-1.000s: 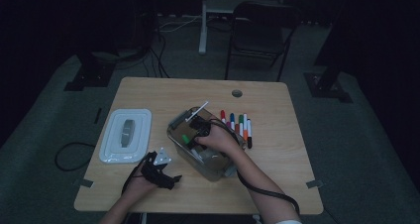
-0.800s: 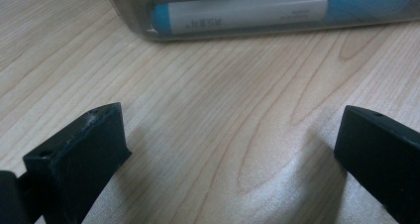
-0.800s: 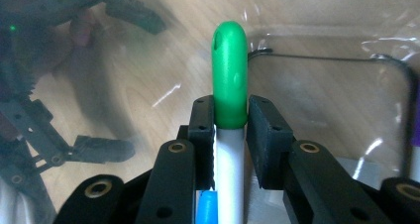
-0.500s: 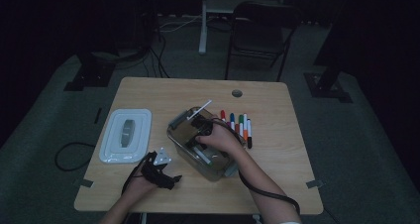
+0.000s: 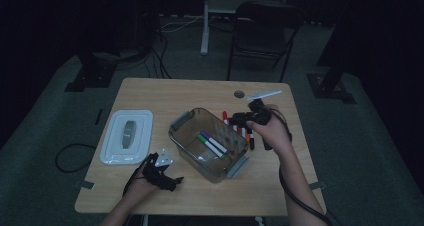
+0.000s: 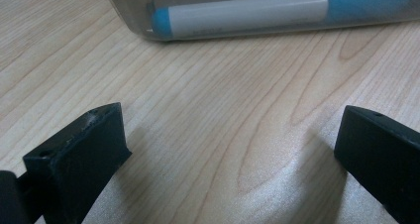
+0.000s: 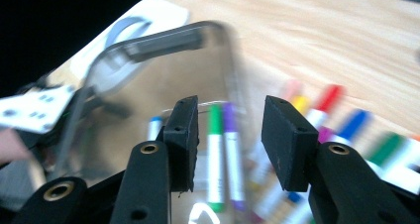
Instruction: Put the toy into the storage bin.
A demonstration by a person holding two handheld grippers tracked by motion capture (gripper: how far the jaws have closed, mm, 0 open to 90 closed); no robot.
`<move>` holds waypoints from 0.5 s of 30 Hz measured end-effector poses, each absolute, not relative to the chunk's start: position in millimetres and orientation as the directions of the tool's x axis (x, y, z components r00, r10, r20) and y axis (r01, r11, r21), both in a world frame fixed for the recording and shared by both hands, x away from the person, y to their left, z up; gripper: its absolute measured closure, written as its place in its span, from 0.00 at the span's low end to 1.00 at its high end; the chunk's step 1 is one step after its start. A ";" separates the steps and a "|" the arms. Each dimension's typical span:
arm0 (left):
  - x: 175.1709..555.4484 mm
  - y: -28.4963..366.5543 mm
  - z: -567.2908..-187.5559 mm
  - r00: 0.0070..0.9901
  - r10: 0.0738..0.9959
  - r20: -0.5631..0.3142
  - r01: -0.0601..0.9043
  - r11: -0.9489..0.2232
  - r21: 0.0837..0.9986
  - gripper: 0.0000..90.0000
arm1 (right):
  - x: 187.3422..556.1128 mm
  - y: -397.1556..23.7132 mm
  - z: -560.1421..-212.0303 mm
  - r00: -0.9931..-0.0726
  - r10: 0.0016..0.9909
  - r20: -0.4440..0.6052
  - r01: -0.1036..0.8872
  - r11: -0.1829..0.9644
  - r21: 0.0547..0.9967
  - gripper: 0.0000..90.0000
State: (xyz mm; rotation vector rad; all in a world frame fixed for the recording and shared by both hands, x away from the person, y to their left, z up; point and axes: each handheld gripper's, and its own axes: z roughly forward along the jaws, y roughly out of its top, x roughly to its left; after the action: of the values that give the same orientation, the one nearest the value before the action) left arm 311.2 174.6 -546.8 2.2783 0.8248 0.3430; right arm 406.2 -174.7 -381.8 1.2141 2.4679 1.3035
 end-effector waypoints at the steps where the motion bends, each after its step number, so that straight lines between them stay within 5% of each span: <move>1: 311.2 174.6 -546.8 0.764 0.645 0.015 0.465 -0.568 0.679 0.00 | 406.2 -174.7 -381.8 -0.678 0.687 0.262 0.603 0.317 0.732 0.65; 6: 311.3 174.8 -546.7 0.765 0.643 0.017 0.464 -0.570 0.678 0.00 | 416.1 -221.2 -410.1 -0.551 0.795 0.252 0.667 0.239 0.705 0.67; 15: 311.3 174.8 -546.8 0.765 0.643 0.017 0.464 -0.570 0.678 0.00 | 447.8 -232.9 -488.7 -0.354 0.910 0.215 0.790 0.168 0.589 0.69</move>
State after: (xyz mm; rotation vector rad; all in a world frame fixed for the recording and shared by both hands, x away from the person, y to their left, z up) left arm 311.3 174.8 -546.8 2.2809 0.8226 0.3442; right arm 447.8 -232.9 -488.7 1.6630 2.2493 0.9458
